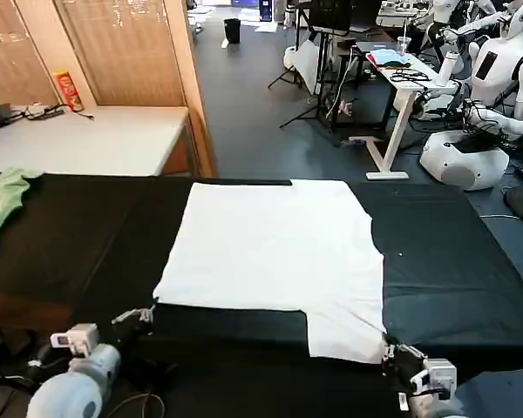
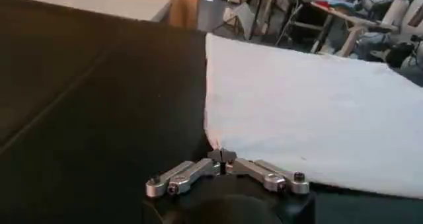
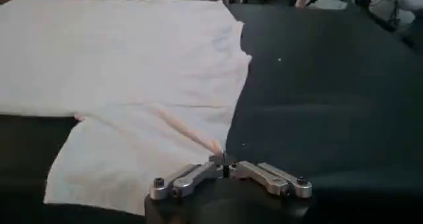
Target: Fold and organize the clothes.
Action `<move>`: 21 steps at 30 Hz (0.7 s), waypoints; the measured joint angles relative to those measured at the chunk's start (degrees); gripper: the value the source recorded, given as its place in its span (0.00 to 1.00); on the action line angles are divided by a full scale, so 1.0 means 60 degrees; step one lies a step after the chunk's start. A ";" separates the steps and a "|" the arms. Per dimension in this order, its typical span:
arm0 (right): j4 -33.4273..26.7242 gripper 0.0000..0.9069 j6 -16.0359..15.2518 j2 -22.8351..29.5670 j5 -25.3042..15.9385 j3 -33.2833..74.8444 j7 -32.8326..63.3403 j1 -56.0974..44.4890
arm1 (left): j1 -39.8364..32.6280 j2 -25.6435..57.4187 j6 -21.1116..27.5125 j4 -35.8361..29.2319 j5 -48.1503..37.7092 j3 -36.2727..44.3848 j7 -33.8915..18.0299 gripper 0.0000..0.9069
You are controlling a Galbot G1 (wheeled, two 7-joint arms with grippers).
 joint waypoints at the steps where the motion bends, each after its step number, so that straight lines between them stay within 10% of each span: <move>1: -0.0019 0.03 0.0112 -0.0026 0.0057 0.0022 -0.0076 0.0047 | 0.0195 -0.0030 -0.0031 -0.0151 0.0003 -0.0094 -0.0014 0.00; 21: -0.3592 0.03 0.1296 -0.1376 0.0723 -0.0751 -0.0340 0.4333 | -0.1634 -0.0965 -0.0756 0.0624 0.1015 0.0459 -0.0241 0.00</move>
